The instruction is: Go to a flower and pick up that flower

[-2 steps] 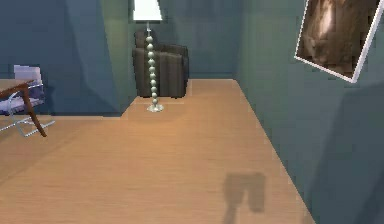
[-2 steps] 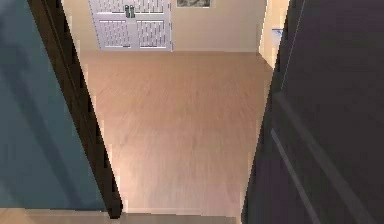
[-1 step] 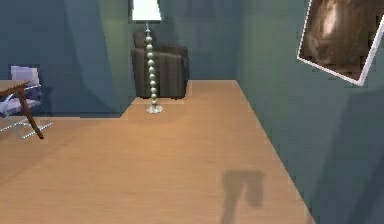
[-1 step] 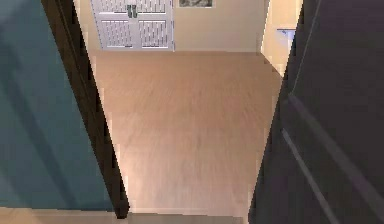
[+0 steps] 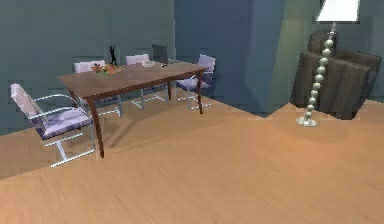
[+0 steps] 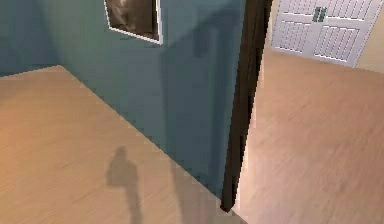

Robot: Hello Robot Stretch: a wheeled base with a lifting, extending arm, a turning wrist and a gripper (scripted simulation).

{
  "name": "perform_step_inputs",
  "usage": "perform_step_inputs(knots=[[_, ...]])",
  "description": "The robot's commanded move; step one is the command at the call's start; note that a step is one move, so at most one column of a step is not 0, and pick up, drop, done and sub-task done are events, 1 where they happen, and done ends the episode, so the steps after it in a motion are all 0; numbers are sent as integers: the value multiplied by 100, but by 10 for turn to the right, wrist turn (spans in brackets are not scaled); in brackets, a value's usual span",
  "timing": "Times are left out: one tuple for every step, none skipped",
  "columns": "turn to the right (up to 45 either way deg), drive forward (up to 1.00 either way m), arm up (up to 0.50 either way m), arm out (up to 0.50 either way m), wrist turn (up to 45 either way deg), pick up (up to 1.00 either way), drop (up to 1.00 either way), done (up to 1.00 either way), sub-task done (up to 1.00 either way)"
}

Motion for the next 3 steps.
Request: perform_step_inputs(knots=[[0,60,0,0,0,0,0,0,0],[-390,0,0,0,0,0,0,0,0],[0,100,0,0,0,0,0,0,0]])
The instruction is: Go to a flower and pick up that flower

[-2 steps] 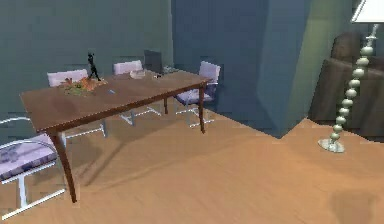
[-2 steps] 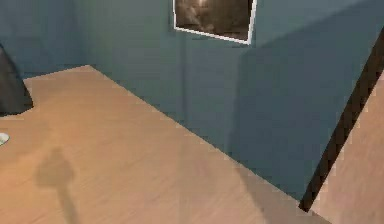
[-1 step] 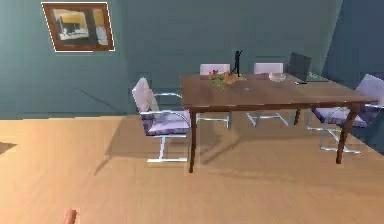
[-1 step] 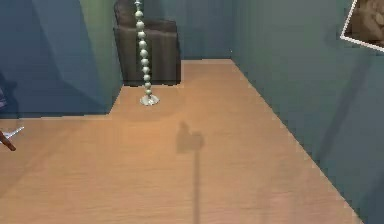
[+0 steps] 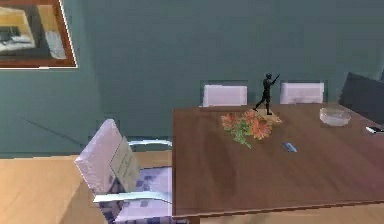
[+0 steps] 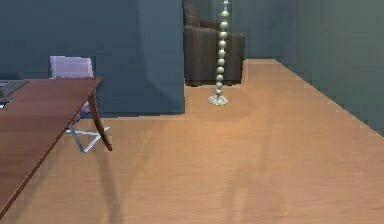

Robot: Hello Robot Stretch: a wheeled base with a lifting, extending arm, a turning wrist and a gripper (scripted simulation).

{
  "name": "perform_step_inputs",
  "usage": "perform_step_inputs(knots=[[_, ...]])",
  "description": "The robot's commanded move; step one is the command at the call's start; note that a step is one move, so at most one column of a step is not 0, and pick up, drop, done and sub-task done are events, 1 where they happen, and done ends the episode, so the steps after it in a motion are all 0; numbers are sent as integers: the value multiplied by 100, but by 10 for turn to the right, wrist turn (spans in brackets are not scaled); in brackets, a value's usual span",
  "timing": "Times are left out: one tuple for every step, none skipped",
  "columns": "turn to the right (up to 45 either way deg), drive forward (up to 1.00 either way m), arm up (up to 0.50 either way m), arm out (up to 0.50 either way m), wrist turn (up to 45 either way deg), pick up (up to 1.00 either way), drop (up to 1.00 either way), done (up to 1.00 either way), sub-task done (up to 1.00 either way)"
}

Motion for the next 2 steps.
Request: perform_step_inputs(knots=[[-90,0,0,0,0,0,0,0,0],[0,15,0,0,0,0,0,0,0]])
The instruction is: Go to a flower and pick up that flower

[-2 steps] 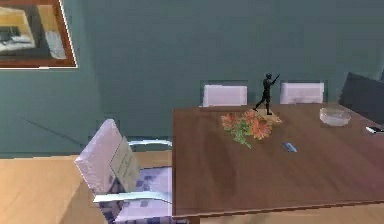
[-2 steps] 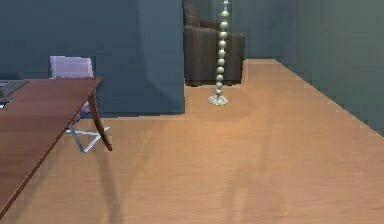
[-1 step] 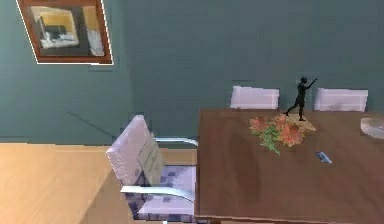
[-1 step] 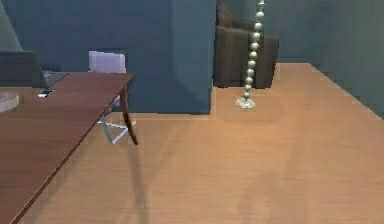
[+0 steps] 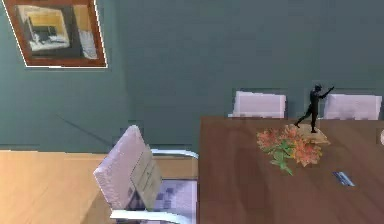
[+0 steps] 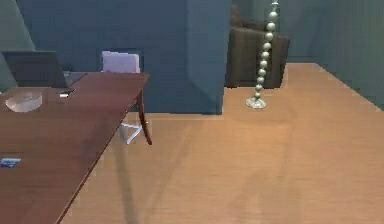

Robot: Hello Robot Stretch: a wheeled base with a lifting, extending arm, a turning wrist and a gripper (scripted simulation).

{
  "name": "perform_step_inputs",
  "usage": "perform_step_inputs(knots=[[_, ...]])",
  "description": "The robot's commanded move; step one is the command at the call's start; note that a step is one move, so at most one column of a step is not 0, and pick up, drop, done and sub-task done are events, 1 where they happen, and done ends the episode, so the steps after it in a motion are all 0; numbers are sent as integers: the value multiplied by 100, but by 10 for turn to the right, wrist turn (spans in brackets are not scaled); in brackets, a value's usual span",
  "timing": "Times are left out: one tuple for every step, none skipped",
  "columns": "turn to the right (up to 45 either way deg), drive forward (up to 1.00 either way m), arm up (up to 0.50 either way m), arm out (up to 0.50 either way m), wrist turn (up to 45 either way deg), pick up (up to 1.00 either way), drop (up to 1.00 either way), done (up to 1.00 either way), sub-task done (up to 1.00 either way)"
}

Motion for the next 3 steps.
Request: perform_step_inputs(knots=[[-450,0,0,0,0,0,0,0,0],[-150,0,0,0,0,0,0,0,0],[450,0,0,0,0,0,0,0,0]])
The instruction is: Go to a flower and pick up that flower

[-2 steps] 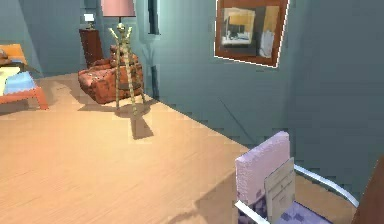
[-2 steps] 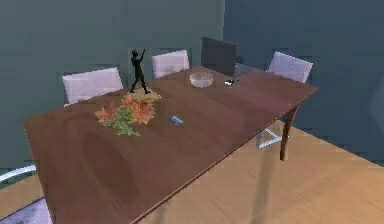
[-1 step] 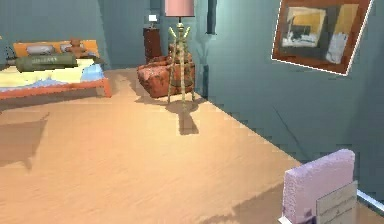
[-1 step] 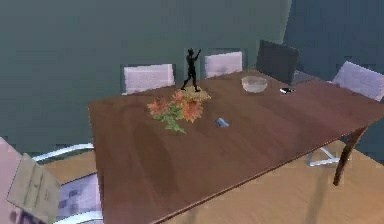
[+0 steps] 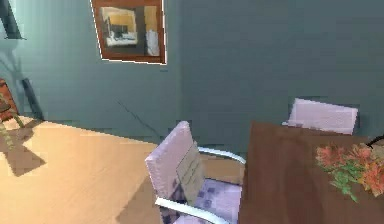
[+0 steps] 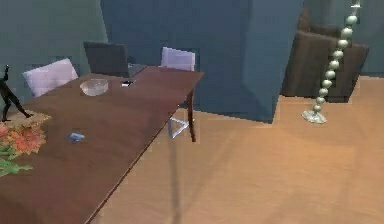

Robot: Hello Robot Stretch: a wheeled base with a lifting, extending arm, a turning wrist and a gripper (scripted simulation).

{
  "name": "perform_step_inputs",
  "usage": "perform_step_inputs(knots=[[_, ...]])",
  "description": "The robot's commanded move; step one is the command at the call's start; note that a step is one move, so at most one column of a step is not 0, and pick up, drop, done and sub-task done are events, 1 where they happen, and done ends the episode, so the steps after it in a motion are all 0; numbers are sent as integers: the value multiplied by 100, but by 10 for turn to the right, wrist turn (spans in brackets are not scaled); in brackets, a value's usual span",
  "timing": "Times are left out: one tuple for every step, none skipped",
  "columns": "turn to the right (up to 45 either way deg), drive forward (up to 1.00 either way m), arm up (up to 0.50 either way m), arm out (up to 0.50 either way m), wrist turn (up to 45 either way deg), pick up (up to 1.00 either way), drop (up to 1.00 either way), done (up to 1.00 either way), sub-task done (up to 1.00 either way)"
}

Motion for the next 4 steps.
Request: perform_step_inputs(knots=[[450,0,0,0,0,0,0,0,0],[90,0,0,0,0,0,0,0,0],[0,25,0,0,0,0,0,0,0],[-450,0,0,0,0,0,0,0,0]])
